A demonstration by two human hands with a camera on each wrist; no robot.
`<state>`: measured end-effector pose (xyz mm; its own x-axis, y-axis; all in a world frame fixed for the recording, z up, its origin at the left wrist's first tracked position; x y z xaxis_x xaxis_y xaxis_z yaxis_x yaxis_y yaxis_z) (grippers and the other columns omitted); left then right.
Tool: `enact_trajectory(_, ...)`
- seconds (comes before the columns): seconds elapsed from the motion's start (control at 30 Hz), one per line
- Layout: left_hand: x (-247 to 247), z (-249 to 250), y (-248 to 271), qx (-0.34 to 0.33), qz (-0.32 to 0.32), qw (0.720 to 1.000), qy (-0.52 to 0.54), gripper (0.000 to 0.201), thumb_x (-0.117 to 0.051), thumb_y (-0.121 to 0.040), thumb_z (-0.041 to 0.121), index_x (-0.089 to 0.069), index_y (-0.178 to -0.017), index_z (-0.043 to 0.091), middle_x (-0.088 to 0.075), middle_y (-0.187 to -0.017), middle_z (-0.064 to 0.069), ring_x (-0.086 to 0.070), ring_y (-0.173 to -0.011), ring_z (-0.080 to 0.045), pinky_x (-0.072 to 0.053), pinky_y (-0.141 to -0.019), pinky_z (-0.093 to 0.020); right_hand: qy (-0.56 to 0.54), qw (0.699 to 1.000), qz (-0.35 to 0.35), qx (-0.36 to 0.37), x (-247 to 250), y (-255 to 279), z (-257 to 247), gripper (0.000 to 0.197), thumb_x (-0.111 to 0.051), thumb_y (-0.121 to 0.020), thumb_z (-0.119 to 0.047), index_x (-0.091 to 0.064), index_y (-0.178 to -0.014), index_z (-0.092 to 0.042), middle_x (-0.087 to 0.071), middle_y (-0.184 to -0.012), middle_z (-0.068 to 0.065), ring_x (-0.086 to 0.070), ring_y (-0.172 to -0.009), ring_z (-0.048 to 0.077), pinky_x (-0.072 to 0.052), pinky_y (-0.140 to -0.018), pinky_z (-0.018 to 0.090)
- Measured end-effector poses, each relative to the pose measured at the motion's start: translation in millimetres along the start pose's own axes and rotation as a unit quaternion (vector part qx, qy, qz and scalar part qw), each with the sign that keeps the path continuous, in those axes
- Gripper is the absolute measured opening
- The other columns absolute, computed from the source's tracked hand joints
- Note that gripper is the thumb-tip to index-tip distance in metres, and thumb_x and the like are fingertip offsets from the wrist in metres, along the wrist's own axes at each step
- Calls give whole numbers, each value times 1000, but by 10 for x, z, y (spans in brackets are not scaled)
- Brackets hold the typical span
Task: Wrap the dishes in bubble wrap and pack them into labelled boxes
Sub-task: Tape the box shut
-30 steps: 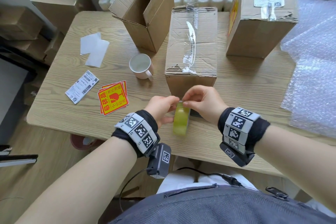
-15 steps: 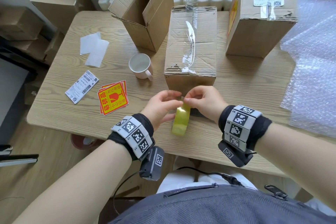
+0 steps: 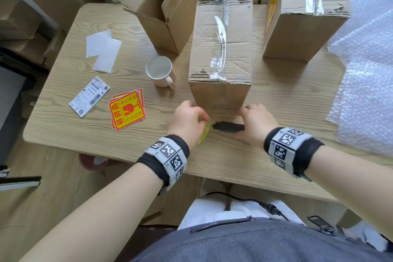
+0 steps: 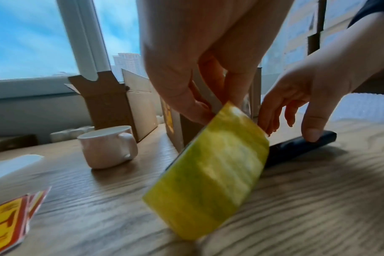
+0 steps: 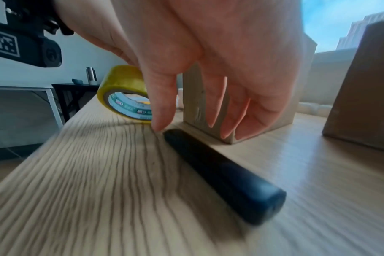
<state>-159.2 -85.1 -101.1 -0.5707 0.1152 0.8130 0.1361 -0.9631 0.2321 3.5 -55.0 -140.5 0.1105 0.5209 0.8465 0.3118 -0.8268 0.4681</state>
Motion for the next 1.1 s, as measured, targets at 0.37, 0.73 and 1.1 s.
enact_trajectory(0.37,-527,-81,24,-48,-63,992,-101,17,-65,-84,15,-73,-98,13,-57,-114,-10,-47,-113,-30,-38,-87,-31,61,998,-15,-21,-217,29,233,29,-54,-85,-11,-51,-114,-16,-54,-112,6,-53,-104,29,-39,-73,33)
enact_trajectory(0.73,-255,-1,-27,-2,-17,999,-38,36,-62,-85,28,-59,-121,24,-54,-113,-4,-52,-108,-25,-47,-87,-38,-106,989,71,74,235,180,-177,34,-54,-91,-27,-56,-123,-15,-56,-119,5,-52,-112,25,-45,-89,36)
enact_trajectory(1.1,234,4,47,22,51,998,-13,31,-56,-90,22,-56,-122,19,-55,-116,-3,-54,-108,-22,-46,-91,-39,-228,971,16,75,437,-19,-454,38,-52,-93,-18,-54,-130,-9,-59,-129,7,-51,-122,22,-36,-97,24)
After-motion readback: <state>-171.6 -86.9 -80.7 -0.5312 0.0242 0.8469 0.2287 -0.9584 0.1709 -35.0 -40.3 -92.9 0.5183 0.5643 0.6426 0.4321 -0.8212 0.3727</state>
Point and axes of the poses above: each hand's wrist, its own y-axis away from the middle knuckle, its own x-axis out of the back of the hand, z = x × y, the point moved 8 cm from there along -y, towards the middle knuckle
